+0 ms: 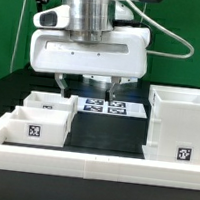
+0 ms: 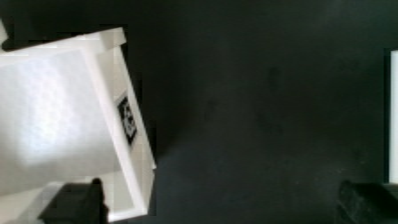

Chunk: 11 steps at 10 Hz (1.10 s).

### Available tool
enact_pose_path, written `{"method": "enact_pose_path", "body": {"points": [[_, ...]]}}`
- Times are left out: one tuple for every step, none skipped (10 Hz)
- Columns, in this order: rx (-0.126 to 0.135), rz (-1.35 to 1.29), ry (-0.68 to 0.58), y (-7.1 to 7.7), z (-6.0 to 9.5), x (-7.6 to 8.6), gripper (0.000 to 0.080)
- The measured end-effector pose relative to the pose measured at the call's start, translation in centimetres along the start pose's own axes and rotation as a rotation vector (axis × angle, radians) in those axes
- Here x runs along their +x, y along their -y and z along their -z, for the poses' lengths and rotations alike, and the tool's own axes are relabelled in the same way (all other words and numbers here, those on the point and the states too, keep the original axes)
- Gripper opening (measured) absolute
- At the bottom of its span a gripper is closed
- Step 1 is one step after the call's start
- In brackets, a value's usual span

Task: Assemble drawer

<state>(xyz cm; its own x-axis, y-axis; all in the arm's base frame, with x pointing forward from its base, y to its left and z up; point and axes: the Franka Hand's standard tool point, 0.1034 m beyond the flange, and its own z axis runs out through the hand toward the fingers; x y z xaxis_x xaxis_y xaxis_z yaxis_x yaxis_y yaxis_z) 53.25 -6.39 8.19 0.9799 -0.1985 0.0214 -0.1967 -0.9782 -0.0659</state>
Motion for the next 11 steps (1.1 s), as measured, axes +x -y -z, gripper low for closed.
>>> {"method": "enact_pose_path", "body": {"points": [[-0.007,0.008,0.007,0.0,-0.3,-0.2,0.0649],[-0.020,0.023,0.022,-0.2,-1.1,-0.7,0.0649],[-0.029,0.029,0.028,-0.9,-2.0,-0.9,0.0649],[-0.037,0.028,0.030,-1.5,-2.7,-1.1,0.0649],[-0.039,0.054,0.027,-2.2,-3.4,-1.2,0.0649],[-0.045,0.051,0.024,-2.6,-4.0,-1.2,0.0649],[-0.049,0.057,0.024,-2.9,-4.4,-1.3,0.0649],[-0.054,0.066,0.026,-3.4,-4.8,-1.4,0.0649],[-0.057,0.076,0.029,-3.8,-5.1,-1.5,0.0649],[-0.059,0.079,0.030,-3.9,-5.5,-1.6,0.0649],[-0.063,0.105,0.024,-4.0,-5.9,-1.7,0.0649]]}}
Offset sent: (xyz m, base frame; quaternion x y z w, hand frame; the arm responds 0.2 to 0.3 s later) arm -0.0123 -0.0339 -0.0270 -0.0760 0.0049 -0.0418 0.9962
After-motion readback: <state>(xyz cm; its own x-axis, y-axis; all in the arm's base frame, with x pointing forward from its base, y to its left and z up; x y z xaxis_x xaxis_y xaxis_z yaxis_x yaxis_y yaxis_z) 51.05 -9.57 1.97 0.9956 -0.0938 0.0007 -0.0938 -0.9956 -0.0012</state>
